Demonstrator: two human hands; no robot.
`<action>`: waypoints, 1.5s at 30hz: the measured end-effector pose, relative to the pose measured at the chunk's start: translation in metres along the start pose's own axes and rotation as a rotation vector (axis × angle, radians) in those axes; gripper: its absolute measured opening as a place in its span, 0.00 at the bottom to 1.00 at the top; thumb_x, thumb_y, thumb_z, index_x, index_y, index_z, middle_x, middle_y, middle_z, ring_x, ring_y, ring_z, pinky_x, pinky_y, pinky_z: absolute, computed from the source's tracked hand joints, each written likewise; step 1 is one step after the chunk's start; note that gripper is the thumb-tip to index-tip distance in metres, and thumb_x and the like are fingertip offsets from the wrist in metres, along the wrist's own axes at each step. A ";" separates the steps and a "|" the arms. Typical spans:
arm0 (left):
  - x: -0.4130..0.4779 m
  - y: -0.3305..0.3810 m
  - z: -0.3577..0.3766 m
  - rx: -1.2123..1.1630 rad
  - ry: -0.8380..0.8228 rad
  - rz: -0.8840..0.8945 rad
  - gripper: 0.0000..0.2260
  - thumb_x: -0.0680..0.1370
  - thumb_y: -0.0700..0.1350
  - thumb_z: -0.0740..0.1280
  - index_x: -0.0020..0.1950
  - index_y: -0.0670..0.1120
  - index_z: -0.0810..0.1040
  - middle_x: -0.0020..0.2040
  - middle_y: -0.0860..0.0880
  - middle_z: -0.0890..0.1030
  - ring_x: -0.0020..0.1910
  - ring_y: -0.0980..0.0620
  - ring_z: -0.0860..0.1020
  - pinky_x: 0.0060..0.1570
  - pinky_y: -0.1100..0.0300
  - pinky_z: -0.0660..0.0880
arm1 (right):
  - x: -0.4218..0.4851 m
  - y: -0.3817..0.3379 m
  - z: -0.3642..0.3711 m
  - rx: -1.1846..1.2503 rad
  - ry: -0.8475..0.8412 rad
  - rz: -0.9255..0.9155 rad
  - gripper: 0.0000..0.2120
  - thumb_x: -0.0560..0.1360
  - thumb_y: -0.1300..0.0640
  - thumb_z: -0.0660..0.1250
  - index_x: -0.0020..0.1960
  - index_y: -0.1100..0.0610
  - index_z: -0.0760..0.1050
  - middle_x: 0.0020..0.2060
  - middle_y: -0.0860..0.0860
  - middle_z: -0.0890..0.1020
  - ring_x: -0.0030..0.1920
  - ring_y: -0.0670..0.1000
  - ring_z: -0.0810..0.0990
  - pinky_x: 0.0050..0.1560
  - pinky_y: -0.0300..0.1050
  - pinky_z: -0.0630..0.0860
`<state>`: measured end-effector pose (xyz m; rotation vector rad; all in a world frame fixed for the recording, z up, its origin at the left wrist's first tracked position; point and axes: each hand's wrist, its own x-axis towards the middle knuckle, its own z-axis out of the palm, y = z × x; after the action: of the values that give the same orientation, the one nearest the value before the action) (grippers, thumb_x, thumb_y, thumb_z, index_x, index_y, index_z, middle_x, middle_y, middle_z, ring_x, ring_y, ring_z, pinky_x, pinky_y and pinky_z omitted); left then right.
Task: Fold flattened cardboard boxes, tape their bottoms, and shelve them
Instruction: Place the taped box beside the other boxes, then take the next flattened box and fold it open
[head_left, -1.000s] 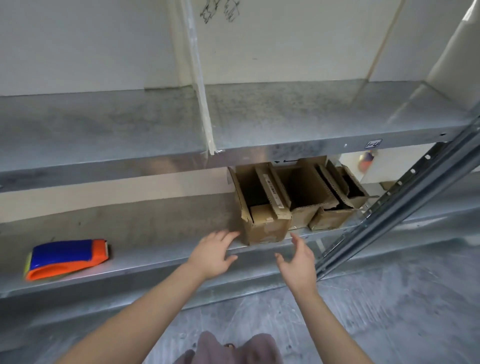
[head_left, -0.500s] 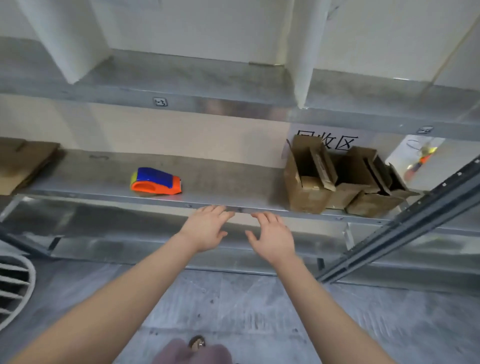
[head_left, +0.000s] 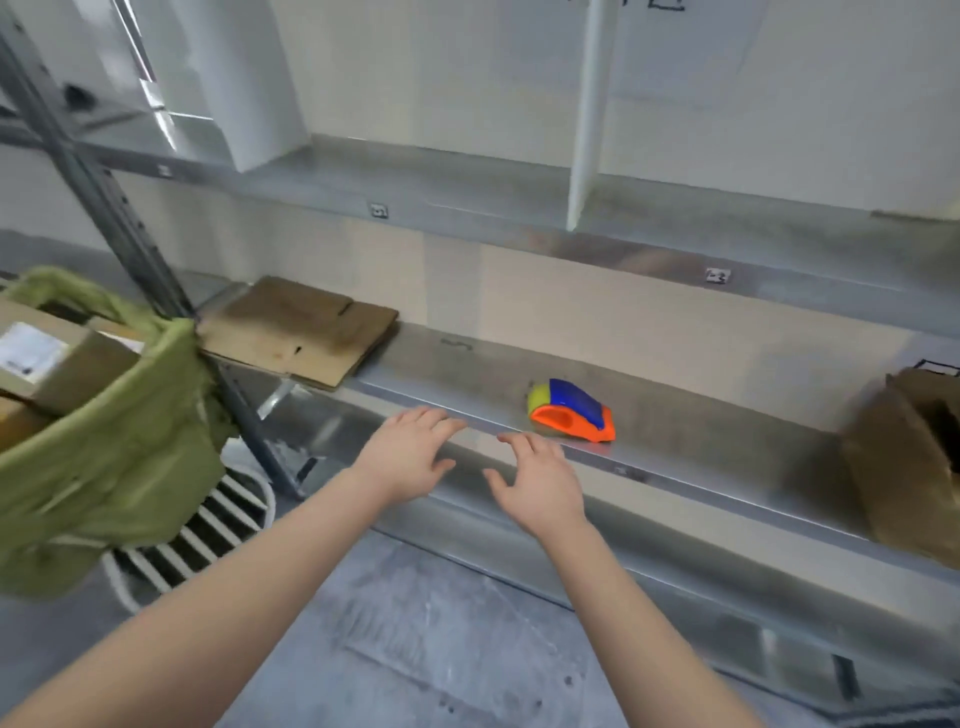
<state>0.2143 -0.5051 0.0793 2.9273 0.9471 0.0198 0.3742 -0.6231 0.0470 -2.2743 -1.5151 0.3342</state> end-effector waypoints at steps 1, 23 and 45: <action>-0.004 -0.025 -0.004 0.010 0.000 -0.024 0.26 0.78 0.54 0.63 0.75 0.52 0.62 0.73 0.50 0.66 0.72 0.48 0.63 0.69 0.53 0.59 | 0.013 -0.021 0.009 -0.002 -0.001 -0.017 0.25 0.75 0.41 0.63 0.70 0.47 0.67 0.67 0.48 0.72 0.68 0.53 0.66 0.64 0.50 0.70; 0.035 -0.428 -0.030 -0.102 -0.069 -0.355 0.26 0.80 0.58 0.59 0.76 0.53 0.60 0.76 0.49 0.62 0.73 0.48 0.61 0.71 0.54 0.58 | 0.288 -0.236 0.138 0.019 -0.175 -0.031 0.24 0.77 0.44 0.62 0.72 0.45 0.64 0.70 0.48 0.69 0.69 0.54 0.66 0.63 0.52 0.72; 0.170 -0.650 0.061 -0.443 -0.254 -0.473 0.31 0.75 0.50 0.71 0.74 0.44 0.64 0.71 0.41 0.69 0.68 0.42 0.68 0.67 0.54 0.66 | 0.363 -0.237 0.221 0.271 -0.053 0.603 0.35 0.73 0.49 0.73 0.75 0.50 0.62 0.65 0.52 0.77 0.63 0.55 0.76 0.61 0.48 0.74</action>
<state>-0.0264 0.1165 -0.0255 2.1930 1.3540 -0.1430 0.2298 -0.1665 -0.0404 -2.4549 -0.7111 0.7177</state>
